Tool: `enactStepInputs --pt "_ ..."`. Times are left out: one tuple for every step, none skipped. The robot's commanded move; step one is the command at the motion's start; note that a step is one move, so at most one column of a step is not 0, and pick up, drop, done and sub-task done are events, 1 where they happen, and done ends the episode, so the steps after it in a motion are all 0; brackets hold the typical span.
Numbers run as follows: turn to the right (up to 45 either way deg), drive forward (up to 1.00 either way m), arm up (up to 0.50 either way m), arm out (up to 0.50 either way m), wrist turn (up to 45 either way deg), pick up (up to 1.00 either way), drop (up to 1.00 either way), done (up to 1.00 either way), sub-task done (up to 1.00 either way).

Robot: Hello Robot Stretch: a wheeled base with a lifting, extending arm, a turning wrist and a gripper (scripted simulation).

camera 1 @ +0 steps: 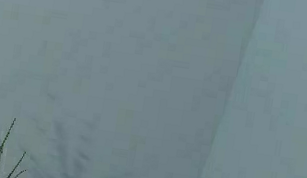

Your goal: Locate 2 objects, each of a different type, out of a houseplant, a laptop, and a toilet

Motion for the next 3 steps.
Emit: enactStepInputs --pt "3.0 0.00 0.00 0.00 0.0 0.00 0.00 0.00 0.00" --pt "0.0 0.05 0.00 0.00 0.0 0.00 0.00 0.00 0.00" --pt "-45.0 0.00 0.00 0.00 0.0 0.00 0.00 0.00 0.00"
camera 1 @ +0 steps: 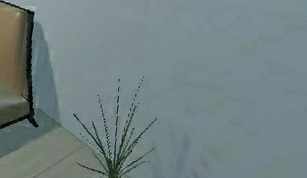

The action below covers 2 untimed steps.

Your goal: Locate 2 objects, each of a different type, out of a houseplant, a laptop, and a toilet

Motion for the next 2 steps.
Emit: enactStepInputs --pt "-9.0 0.00 0.00 0.00 0.0 0.00 0.00 0.00 0.00" --pt "0.0 0.00 0.00 0.00 0.0 0.00 0.00 1.00 0.00"
